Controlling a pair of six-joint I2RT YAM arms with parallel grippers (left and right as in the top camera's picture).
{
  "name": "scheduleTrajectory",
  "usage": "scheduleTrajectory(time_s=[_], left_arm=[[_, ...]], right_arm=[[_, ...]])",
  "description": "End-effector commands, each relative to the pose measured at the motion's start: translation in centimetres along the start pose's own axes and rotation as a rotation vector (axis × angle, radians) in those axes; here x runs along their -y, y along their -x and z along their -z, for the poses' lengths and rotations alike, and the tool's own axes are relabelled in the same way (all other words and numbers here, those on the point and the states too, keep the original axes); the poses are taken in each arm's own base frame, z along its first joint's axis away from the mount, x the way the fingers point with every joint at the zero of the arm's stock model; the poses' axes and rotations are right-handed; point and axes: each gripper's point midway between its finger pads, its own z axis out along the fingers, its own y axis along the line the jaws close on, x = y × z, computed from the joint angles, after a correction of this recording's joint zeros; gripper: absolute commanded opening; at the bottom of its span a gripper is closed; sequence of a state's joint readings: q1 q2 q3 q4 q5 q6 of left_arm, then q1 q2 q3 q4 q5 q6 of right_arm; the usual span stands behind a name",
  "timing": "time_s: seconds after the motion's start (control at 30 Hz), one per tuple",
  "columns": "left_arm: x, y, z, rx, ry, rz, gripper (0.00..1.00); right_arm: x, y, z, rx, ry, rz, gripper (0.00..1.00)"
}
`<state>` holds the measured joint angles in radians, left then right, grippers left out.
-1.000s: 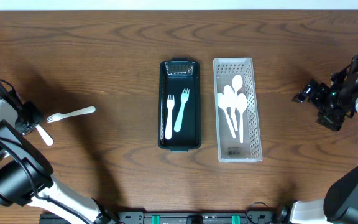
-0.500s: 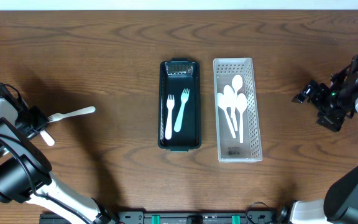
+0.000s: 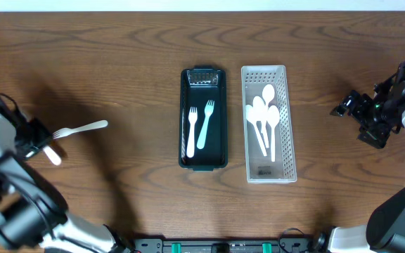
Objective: Pack container
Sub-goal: 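Move the left gripper back left and grasp the white spoon, then carry the spoon right and drop it into the green basket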
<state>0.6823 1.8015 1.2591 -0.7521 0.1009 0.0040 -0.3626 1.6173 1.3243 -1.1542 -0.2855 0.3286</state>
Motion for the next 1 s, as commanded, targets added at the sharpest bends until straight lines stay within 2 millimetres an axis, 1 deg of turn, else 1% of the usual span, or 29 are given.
scheduleTrajectory(time_s=[0.0, 0.07, 0.1, 0.2, 0.27, 0.37, 0.4, 0.47, 0.53, 0.57, 0.67, 0.77, 0.83, 0.9, 0.93, 0.97], left_arm=[[2.7, 0.8, 5.7, 0.134, -0.089, -0.042, 0.06], [4.7, 0.0, 8.3, 0.172, -0.129, -0.089, 0.06], [5.8, -0.6, 9.3, 0.180, -0.152, -0.115, 0.06], [10.3, -3.6, 12.1, 0.173, -0.261, -0.228, 0.06], [13.9, -6.3, 13.8, 0.155, -0.344, -0.332, 0.06], [18.8, -10.2, 15.6, 0.138, -0.432, -0.509, 0.06], [20.1, -11.5, 15.9, 0.132, -0.451, -0.565, 0.06], [23.0, -14.5, 16.4, 0.108, -0.489, -0.694, 0.06], [24.8, -16.9, 16.1, 0.082, -0.492, -0.790, 0.06], [25.4, -17.8, 15.8, 0.071, -0.479, -0.829, 0.06], [27.2, -20.4, 14.3, 0.033, -0.435, -0.938, 0.06], [29.4, -22.3, 12.5, -0.006, -0.438, -1.013, 0.06], [31.0, -23.2, 11.0, -0.022, -0.441, -1.042, 0.06], [32.4, -23.7, 9.2, -0.042, -0.439, -1.031, 0.17], [32.9, -23.9, 8.4, -0.053, -0.436, -1.015, 0.26], [33.2, -24.0, 7.9, -0.062, -0.434, -1.003, 0.29]], right_arm=[[0.0, 0.1, -0.2, 0.000, 0.011, 0.007, 0.99], [-0.1, 0.2, -0.2, 0.004, 0.012, 0.008, 0.99], [-0.1, 0.3, -0.2, 0.005, 0.013, 0.009, 0.99], [-0.1, 0.3, -0.2, 0.006, 0.013, 0.009, 0.99], [-0.1, 0.4, -0.2, 0.009, 0.014, 0.010, 0.99], [-0.1, 0.5, -0.2, 0.013, 0.015, 0.011, 0.99], [-0.1, 0.5, -0.2, 0.014, 0.015, 0.011, 0.99], [-0.2, 0.5, -0.2, 0.016, 0.016, 0.012, 0.99], [-0.2, 0.5, -0.2, 0.016, 0.016, 0.009, 0.99], [-0.2, 0.5, -0.2, 0.016, 0.017, 0.008, 0.99], [-0.2, 0.6, -0.2, 0.017, 0.016, 0.009, 0.99], [-0.2, 0.6, -0.2, 0.017, 0.016, 0.009, 0.99], [-0.2, 0.6, -0.2, 0.017, 0.016, 0.009, 0.99], [-0.2, 0.6, -0.2, 0.017, 0.016, 0.009, 0.99], [-0.2, 0.6, -0.2, 0.017, 0.016, 0.009, 0.99], [-0.2, 0.6, -0.2, 0.016, 0.016, 0.009, 0.99]])
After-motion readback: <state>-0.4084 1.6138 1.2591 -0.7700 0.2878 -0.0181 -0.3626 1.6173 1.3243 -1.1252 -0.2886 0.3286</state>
